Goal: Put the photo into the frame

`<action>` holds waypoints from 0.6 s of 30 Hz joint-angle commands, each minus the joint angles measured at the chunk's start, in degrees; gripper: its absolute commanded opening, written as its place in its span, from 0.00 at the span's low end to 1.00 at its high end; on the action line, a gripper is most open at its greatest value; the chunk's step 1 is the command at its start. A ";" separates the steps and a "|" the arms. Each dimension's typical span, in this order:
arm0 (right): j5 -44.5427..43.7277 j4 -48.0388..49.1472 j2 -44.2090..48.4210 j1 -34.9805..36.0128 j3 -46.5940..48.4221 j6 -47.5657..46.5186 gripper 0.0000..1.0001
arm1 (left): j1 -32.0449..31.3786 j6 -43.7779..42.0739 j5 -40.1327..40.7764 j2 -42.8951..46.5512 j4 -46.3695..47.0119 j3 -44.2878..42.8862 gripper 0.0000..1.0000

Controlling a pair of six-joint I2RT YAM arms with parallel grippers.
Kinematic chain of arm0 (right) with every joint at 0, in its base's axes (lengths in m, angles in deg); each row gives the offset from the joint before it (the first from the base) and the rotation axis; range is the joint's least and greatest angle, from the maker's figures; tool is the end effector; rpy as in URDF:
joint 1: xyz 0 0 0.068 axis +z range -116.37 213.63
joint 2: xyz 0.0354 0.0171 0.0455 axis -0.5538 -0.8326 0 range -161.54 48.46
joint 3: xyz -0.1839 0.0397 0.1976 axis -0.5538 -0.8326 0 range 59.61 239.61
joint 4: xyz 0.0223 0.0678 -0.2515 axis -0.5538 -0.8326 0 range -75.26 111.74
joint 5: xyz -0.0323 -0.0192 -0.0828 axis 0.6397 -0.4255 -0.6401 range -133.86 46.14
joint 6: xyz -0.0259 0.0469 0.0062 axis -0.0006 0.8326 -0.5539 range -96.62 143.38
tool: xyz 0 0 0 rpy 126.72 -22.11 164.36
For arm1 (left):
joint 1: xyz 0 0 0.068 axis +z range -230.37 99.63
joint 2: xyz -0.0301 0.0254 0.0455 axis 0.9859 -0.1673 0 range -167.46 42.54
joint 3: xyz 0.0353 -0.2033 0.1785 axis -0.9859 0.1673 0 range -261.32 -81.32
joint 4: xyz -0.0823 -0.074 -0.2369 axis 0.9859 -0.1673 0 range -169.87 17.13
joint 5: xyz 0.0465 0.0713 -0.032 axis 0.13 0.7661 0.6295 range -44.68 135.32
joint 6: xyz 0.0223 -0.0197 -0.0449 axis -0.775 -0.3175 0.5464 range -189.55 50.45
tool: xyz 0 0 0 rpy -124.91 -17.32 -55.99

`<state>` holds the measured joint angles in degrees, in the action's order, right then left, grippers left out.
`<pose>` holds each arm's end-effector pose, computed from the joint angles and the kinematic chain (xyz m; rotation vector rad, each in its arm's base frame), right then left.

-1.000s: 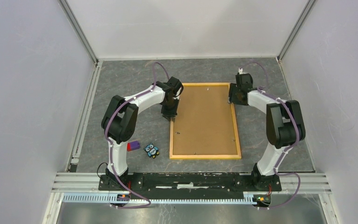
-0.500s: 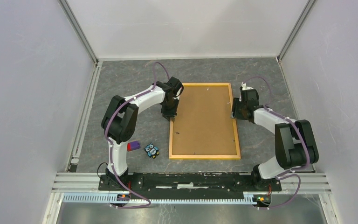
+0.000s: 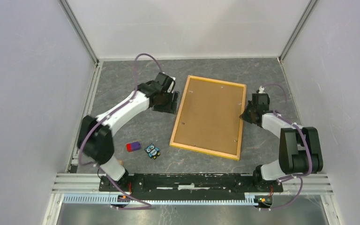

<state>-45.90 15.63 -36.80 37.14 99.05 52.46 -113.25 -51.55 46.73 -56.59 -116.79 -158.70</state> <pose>0.2791 0.0159 0.1564 0.5653 2.4219 0.1983 0.3002 -0.1931 0.2393 0.3475 2.7170 -0.2231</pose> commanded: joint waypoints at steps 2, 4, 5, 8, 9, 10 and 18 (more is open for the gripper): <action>-5.26 -6.79 0.61 -6.34 -4.52 14.43 0.00 | -0.26 -0.43 -3.14 11.40 7.82 4.39 0.77; -4.24 -7.08 1.07 -6.50 -4.92 16.68 0.00 | -0.25 0.70 -6.90 12.03 8.38 4.78 0.79; -2.33 -6.37 1.55 -6.45 -5.59 17.93 0.00 | -0.25 1.46 -8.49 11.97 8.64 4.83 0.80; 1.90 -2.37 3.53 -5.87 -9.97 23.96 0.00 | -0.25 5.28 -9.00 11.76 9.29 5.50 0.82; 1.88 -2.32 4.65 -5.27 -10.94 26.04 0.00 | -0.17 6.74 -7.22 11.78 9.36 5.91 0.82; 1.05 -2.69 5.90 -4.54 -11.40 27.75 0.00 | -0.16 8.24 -6.00 11.81 9.34 6.28 0.83; 5.27 5.47 13.97 -1.66 -15.58 26.52 0.97 | -6.16 36.84 -0.93 17.34 19.67 19.94 0.81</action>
<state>-43.70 23.04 -23.92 35.04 85.54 78.82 -114.22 -33.89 40.69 -43.84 -105.28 -146.22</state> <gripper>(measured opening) 0.834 0.799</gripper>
